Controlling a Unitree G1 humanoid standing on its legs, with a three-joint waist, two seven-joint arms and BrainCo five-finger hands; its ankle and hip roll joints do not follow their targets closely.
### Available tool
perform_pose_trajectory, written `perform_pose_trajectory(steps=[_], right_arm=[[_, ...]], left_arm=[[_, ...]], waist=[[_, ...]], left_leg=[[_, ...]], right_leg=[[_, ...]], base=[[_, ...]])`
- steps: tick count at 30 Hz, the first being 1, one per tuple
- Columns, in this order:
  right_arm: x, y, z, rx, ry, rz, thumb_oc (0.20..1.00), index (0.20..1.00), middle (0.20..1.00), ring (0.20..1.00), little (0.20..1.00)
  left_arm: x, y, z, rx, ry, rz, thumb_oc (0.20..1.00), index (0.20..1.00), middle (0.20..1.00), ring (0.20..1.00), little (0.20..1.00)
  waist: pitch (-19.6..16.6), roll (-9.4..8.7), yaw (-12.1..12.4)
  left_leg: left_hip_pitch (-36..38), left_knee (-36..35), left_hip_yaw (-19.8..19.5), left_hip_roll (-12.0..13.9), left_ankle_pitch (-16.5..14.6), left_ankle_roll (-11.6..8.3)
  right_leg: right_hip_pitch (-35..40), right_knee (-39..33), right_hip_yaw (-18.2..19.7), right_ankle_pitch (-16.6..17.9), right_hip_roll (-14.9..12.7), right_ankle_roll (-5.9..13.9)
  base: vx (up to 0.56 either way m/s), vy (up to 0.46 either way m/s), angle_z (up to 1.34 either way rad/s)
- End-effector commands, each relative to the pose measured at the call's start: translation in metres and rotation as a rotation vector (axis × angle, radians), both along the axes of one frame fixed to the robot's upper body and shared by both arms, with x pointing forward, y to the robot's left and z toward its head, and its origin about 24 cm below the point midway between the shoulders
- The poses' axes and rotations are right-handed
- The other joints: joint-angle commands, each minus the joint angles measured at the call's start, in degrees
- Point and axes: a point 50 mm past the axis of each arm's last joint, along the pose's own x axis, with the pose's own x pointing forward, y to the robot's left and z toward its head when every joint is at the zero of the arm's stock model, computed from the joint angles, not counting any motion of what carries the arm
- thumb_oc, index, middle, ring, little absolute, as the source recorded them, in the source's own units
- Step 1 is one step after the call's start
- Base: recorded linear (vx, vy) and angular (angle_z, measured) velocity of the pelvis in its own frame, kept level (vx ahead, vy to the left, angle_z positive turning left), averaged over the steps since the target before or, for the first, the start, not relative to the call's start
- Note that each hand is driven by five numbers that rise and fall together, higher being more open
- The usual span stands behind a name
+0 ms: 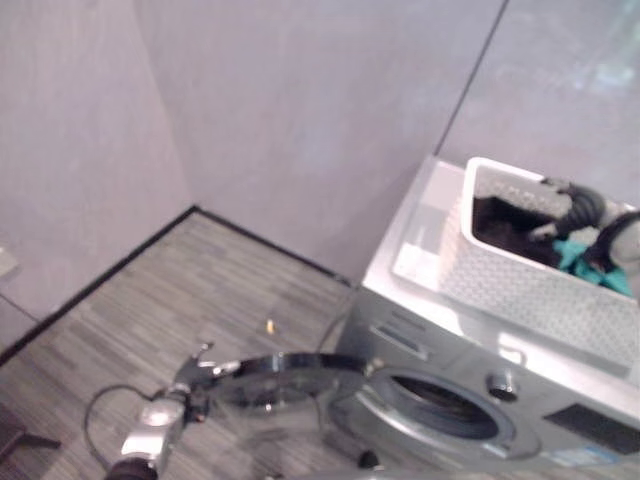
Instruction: Grab the laundry basket,head to the washer,open it,put in the laundry and shut it.
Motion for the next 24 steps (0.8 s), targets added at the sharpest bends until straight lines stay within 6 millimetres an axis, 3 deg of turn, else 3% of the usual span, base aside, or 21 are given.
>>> perform_pose_trajectory(steps=[1,10,16,24], right_arm=[[0.012,0.001,0.05,-0.071,-0.139,-0.021,1.0,1.0,1.0,1.0,1.0],[0.019,0.0,0.059,-0.089,-0.141,-0.045,1.0,1.0,1.0,1.0,1.0],[0.027,0.006,0.058,-0.086,-0.136,-0.034,1.0,1.0,1.0,1.0,1.0],[0.027,0.019,0.03,-0.085,-0.001,0.044,1.0,1.0,1.0,1.0,1.0]], left_arm=[[-0.026,-0.077,-0.035,-0.193,0.151,-0.185,1.0,1.0,1.0,1.0,1.0],[-0.025,-0.075,-0.034,-0.208,0.14,-0.146,1.0,1.0,1.0,1.0,1.0],[-0.014,-0.077,-0.028,-0.201,0.108,-0.153,1.0,1.0,1.0,1.0,1.0],[-0.009,-0.089,-0.026,-0.226,0.099,-0.182,1.0,1.0,1.0,1.0,1.0]], waist=[[-1.6,1.76,0.3],[-1.1,1.82,1.1],[-0.4,2.09,1.4],[0.2,1.31,0.9]], left_leg=[[0.2,5.0,-4.2,4.7,-5.8,-0.07],[-1.2,4.1,-5.4,6.0,-4.6,-1.33],[-2.7,3.7,-6.6,7.5,-3.7,-2.58],[-2.8,3.0,-6.7,8.9,-3.1,-3.45]], right_leg=[[-7.3,10.8,-0.6,-8.0,1.3,-1.19],[-7.5,10.3,-2.1,-9.1,1.8,-1.83],[-8.0,10.6,-3.5,-10.7,3.0,-2.83],[-7.8,10.2,-4.2,-11.4,4.4,-3.46]], base=[[0.05,-0.059,0.13],[0.04,-0.056,0.1],[0.04,-0.071,0.2],[0.02,-0.042,0.02]])
